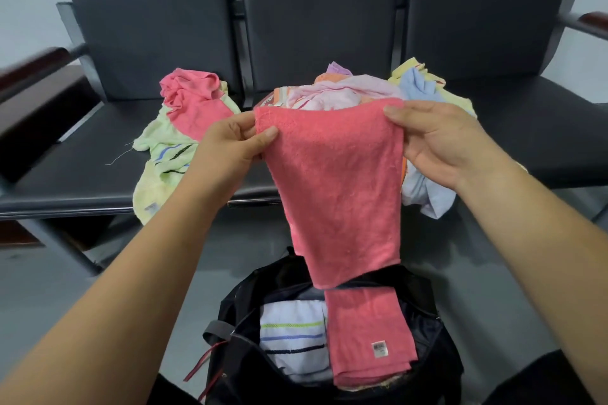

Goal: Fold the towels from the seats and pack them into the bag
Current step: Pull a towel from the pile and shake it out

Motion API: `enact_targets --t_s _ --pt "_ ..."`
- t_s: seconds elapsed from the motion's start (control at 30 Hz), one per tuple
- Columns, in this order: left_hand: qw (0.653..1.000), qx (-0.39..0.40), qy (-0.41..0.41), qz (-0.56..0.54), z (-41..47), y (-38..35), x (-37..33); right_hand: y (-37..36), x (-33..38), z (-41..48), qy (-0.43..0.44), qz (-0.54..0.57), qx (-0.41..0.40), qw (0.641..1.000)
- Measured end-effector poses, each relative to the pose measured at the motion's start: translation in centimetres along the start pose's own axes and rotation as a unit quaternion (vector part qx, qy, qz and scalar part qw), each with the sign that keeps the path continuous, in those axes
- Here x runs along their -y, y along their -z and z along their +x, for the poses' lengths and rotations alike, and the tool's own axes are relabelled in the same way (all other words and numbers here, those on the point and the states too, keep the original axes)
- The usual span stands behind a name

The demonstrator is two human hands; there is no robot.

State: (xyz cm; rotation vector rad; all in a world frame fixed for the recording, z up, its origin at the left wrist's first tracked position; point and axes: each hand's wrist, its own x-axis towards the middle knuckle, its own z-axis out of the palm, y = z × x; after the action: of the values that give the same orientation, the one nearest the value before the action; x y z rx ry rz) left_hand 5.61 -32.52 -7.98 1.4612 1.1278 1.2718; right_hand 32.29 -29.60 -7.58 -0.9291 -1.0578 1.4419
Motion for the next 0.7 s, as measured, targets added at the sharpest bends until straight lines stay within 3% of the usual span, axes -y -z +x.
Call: enact_targets --t_s 0.13,0.4,0.7 --pt "0.996 -0.031 -0.043 0.077 -0.4 -0.3 -0.2 0.3 0.0 0.0 0.028 -0.073 -0.05 0.996" --pt "0.993 -0.1 -0.051 0.05 0.2 0.3 0.1 -0.2 0.0 -0.5 0.08 -0.13 -0.082 0.985" --pt "0.994 -0.082 -0.06 -0.033 0.8 0.3 1.0 -0.8 0.1 -1.1 0.128 -0.119 -0.054 0.983"
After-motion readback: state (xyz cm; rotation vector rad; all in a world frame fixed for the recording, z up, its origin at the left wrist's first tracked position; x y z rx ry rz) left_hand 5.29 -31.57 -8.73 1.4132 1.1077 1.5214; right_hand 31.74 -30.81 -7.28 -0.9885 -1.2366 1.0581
